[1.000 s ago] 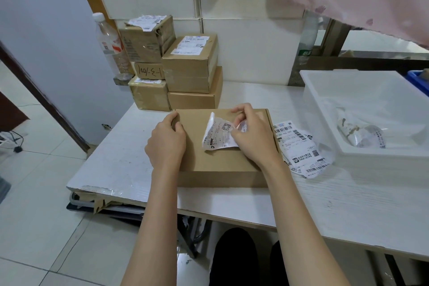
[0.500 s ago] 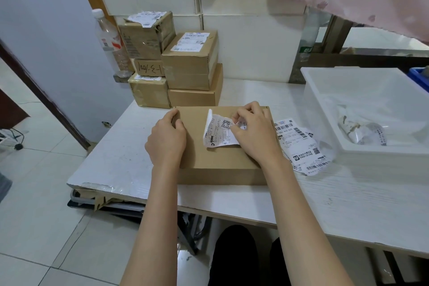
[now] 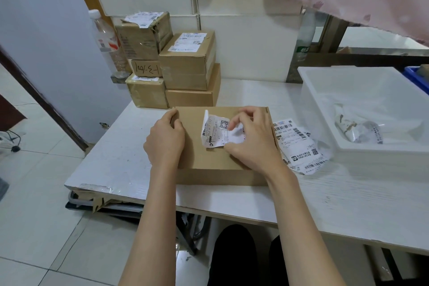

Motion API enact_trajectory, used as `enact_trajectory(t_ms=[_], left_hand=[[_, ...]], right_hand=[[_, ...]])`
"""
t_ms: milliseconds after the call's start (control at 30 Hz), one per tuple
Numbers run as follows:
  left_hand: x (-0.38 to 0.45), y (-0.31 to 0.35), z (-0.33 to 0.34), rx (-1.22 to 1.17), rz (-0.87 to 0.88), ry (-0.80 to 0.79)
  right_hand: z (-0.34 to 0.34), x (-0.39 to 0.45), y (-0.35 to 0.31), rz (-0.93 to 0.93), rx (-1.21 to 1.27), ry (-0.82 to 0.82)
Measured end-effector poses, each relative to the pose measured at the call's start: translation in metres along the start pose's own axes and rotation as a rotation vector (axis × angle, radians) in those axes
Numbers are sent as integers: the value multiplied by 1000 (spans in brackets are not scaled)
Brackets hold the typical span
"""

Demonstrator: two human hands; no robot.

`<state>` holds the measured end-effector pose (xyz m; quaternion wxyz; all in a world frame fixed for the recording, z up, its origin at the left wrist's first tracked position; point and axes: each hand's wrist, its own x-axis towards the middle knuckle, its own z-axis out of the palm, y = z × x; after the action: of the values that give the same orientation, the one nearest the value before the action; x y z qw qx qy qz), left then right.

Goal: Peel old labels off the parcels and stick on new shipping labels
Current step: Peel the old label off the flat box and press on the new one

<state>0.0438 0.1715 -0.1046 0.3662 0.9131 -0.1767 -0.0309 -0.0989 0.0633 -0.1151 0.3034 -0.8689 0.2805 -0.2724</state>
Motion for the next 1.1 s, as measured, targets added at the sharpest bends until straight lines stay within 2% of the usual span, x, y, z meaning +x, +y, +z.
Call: enact_trajectory(t_ms=[67, 267, 433, 567, 667, 733, 833, 1100], left_hand=[[0, -1, 0, 3, -1, 2], [0, 0, 0, 13, 3, 3], [0, -1, 0, 7, 0, 5], [0, 0, 0, 10, -7, 4], [0, 0, 1, 10, -8, 8], [0, -1, 1, 11, -8, 6], [0, -1, 1, 14, -3, 5], [-1, -1, 0, 8, -5, 4]], right_hand=[[3, 3, 6, 11, 15, 104], [8, 15, 8, 154, 88, 231], [6, 17, 4, 226, 131, 234], [0, 14, -4, 257, 193, 133], [1, 10, -3, 175, 15, 68], [5, 10, 3, 116, -68, 122], [6, 12, 5, 159, -49, 203], [12, 15, 3, 195, -83, 261]])
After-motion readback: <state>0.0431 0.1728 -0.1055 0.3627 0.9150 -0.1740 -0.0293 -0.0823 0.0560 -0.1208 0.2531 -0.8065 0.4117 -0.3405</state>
